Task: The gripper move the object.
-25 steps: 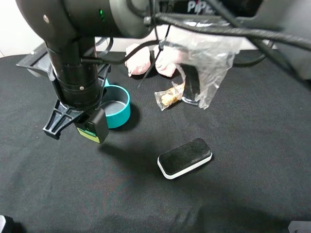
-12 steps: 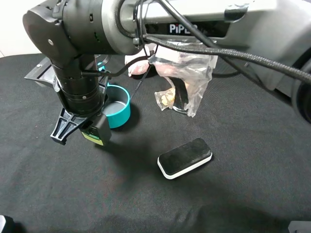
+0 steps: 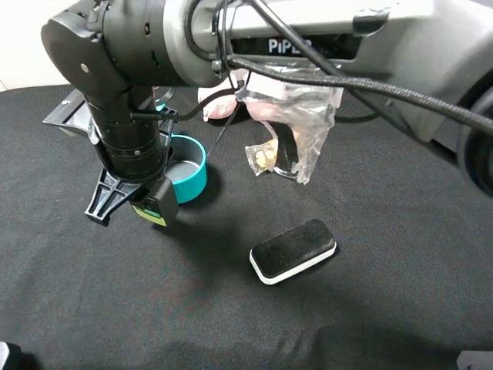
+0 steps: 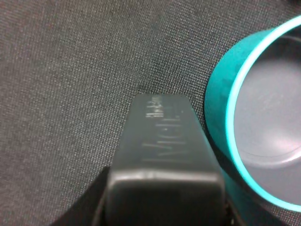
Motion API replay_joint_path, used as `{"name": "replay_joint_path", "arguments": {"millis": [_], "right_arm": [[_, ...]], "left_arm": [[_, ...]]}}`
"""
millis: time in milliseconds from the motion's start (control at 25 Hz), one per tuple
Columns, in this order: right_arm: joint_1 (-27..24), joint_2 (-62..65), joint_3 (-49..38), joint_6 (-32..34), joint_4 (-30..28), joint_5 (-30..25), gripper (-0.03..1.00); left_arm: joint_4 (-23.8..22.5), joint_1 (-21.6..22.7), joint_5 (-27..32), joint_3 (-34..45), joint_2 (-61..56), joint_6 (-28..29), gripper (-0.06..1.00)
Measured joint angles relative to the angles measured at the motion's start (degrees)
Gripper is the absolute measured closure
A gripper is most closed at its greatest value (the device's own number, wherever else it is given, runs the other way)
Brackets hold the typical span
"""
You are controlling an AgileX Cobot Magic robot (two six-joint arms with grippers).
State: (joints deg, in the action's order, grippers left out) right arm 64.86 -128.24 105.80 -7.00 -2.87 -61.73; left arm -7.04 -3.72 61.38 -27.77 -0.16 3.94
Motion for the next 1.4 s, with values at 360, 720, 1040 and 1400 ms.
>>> {"name": "replay_joint_path", "arguments": {"millis": [360,720,1040,1400], "right_arm": [[-0.5,-1.4,0.0,-0.1,0.0,0.0,0.68],[-0.7,-2.7,0.1,-0.1,0.4,0.1,0.68],[-0.7,-2.7,0.1,-0.2,0.4,0.1,0.68],[-0.7,-2.7,0.1,-0.2,0.4,0.2,0.68]], "left_arm": [[0.0,0.0,0.0,0.0,0.0,0.0,0.18],[0.0,0.0,0.0,0.0,0.0,0.0,0.18],[0.0,0.0,0.0,0.0,0.0,0.0,0.18],[0.0,0.0,0.0,0.0,0.0,0.0,0.18]]}}
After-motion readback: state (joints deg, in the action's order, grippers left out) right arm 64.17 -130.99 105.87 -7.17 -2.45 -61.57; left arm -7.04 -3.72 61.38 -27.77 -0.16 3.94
